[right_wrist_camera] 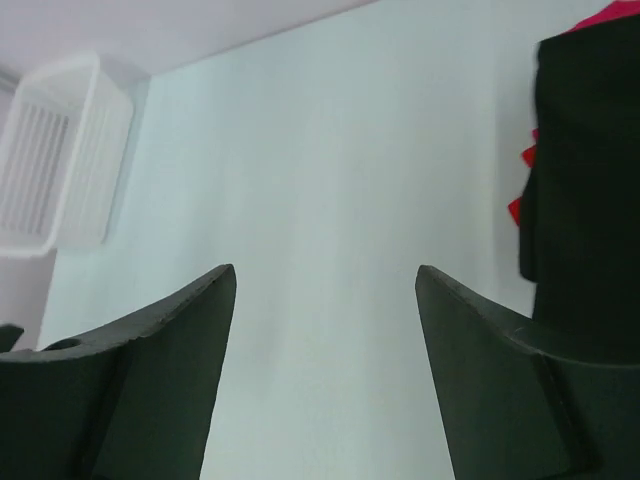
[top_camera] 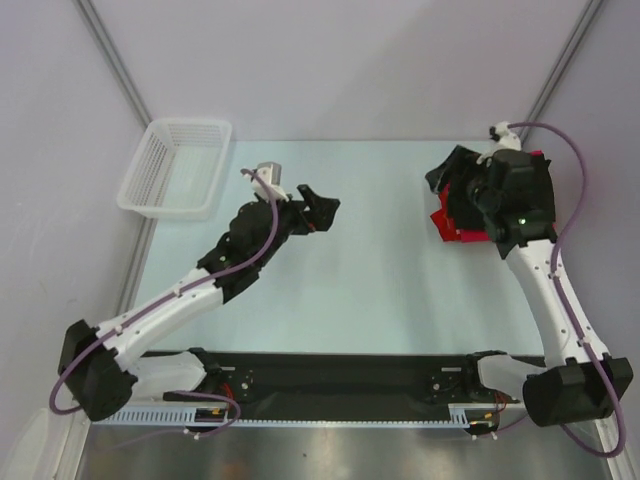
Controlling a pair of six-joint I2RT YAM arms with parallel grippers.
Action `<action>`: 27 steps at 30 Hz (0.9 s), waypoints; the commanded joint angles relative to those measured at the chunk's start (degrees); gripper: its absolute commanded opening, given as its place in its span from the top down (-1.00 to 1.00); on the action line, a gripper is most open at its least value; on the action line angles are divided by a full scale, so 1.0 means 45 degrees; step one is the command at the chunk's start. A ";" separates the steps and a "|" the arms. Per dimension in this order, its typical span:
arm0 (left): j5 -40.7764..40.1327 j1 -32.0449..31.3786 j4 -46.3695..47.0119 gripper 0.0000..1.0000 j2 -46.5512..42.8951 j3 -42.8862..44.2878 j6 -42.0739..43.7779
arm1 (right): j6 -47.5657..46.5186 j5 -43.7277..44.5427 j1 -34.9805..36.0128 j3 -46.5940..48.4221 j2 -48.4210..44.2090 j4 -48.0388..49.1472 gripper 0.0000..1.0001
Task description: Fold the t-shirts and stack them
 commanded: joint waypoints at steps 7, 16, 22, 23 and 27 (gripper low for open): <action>-0.1564 0.0074 -0.2037 -0.99 -0.4206 -0.3834 0.0504 | -0.1592 0.3105 0.4493 -0.4524 -0.2309 0.2890 -0.58; -0.1312 0.0074 -0.3990 -1.00 -0.7624 -0.7235 0.1477 | -0.1239 0.3356 0.5902 -0.9956 -0.5901 0.4946 -0.64; -0.0925 0.0036 -0.3836 -0.99 -0.9499 -0.8798 0.1753 | -0.0636 0.3360 0.5921 -1.1848 -0.7194 0.4946 -0.66; -0.0843 0.0055 -0.3641 -0.99 -0.9618 -0.8918 0.1831 | -0.0383 0.3610 0.5921 -1.2124 -0.7174 0.5352 -0.65; -0.0979 0.0055 -0.3425 -0.99 -0.9640 -0.8938 0.1832 | 0.0050 0.4394 0.5921 -1.2028 -0.7155 0.4946 -0.68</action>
